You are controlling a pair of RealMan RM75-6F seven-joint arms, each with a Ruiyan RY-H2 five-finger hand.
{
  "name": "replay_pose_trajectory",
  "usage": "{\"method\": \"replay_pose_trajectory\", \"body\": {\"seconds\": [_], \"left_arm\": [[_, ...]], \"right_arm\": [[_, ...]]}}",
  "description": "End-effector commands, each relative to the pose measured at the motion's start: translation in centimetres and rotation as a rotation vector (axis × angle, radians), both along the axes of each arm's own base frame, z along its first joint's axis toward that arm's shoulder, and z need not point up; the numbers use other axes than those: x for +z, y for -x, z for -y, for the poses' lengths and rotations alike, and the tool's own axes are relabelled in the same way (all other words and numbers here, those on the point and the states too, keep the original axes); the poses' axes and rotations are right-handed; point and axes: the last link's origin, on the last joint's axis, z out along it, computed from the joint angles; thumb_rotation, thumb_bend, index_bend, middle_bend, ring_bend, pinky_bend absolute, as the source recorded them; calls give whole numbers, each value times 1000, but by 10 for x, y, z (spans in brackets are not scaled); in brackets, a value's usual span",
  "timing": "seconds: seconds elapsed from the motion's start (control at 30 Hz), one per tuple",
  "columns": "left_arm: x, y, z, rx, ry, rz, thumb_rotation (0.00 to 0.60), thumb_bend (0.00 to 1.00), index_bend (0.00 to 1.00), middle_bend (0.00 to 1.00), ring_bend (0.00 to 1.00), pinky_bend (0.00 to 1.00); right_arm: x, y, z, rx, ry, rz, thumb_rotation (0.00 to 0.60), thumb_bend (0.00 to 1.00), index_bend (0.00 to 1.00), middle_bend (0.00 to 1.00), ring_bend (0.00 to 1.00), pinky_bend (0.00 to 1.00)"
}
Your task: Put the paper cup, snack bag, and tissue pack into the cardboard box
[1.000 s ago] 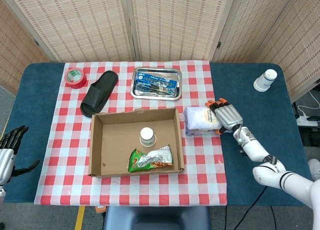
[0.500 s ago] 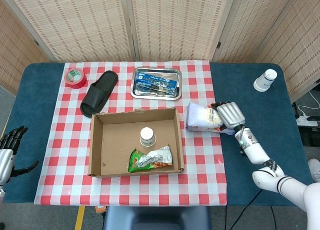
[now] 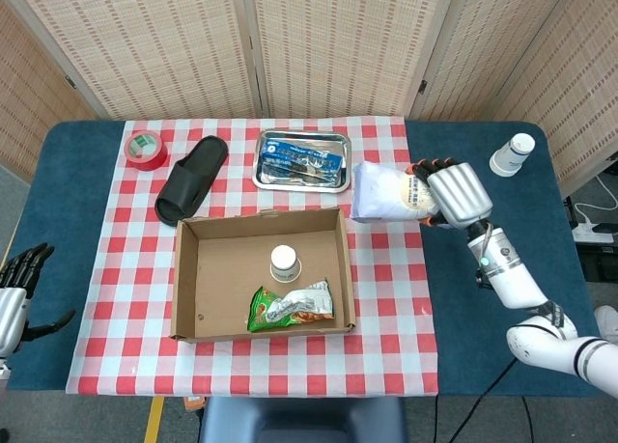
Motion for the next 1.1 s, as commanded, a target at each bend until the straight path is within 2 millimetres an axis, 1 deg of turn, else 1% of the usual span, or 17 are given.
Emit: {"method": "replay_pose_trajectory", "body": {"seconds": [0.03, 0.1, 0.13, 0.2, 0.23, 0.33, 0.43, 0.57, 0.7, 0.83, 0.87, 0.93, 0.97, 1.0, 1.03, 1.07, 1.1], "left_arm": [[0, 0, 1, -2, 2, -2, 600, 181, 0, 0, 0, 82], [0, 0, 1, -3, 3, -4, 600, 181, 0, 0, 0, 82], [0, 0, 2, -4, 3, -5, 600, 181, 0, 0, 0, 82], [0, -1, 2, -7, 3, -5, 600, 181, 0, 0, 0, 82], [0, -1, 2, -9, 3, -5, 600, 181, 0, 0, 0, 82], [1, -1, 4, -11, 0, -3, 600, 182, 0, 0, 0, 82], [2, 0, 4, -8, -5, 0, 600, 182, 0, 0, 0, 82], [2, 2, 4, 0, 0, -1, 600, 182, 0, 0, 0, 82], [1, 2, 3, 2, 8, -3, 600, 182, 0, 0, 0, 82], [2, 4, 1, 11, 10, 3, 600, 182, 0, 0, 0, 82], [2, 4, 1, 13, 9, 4, 600, 182, 0, 0, 0, 82], [3, 4, 1, 12, 6, 7, 600, 182, 0, 0, 0, 82], [3, 4, 2, 11, 5, 7, 600, 182, 0, 0, 0, 82], [4, 3, 2, 9, 5, 6, 600, 182, 0, 0, 0, 82], [3, 4, 1, 10, 8, 6, 600, 182, 0, 0, 0, 82], [3, 4, 1, 9, 6, 5, 600, 182, 0, 0, 0, 82], [3, 4, 2, 8, 4, 5, 600, 182, 0, 0, 0, 82]], "right_arm": [[39, -63, -9, 123, 96, 7, 600, 176, 933, 583, 644, 820], [37, -82, -13, 159, 87, 37, 600, 176, 933, 585, 644, 820], [33, -93, -17, 180, 73, 68, 600, 176, 933, 587, 644, 820], [24, -110, -23, 207, 41, 126, 600, 176, 933, 589, 644, 820], [18, -119, -27, 223, 15, 165, 600, 176, 933, 590, 644, 820], [-4, -136, -39, 251, -67, 254, 600, 176, 933, 590, 644, 820], [-29, -144, -50, 256, -163, 300, 600, 176, 933, 590, 644, 820], [-57, -148, -62, 266, -268, 294, 600, 176, 923, 590, 644, 821], [-76, -153, -70, 275, -340, 307, 600, 176, 911, 589, 640, 821], [-85, -155, -75, 264, -400, 324, 600, 176, 879, 589, 624, 812], [-87, -155, -76, 258, -417, 322, 600, 169, 834, 589, 606, 797], [-93, -151, -79, 228, -488, 283, 600, 82, 606, 522, 466, 683], [-94, -147, -80, 201, -524, 249, 600, 30, 390, 403, 302, 521], [-95, -144, -80, 173, -557, 211, 600, 4, 218, 270, 166, 357], [-94, -144, -80, 160, -571, 193, 600, 0, 69, 123, 45, 170], [-93, -145, -79, 157, -574, 185, 600, 0, 5, 35, 1, 57], [-92, -146, -79, 160, -567, 181, 600, 0, 0, 1, 0, 8]]}}
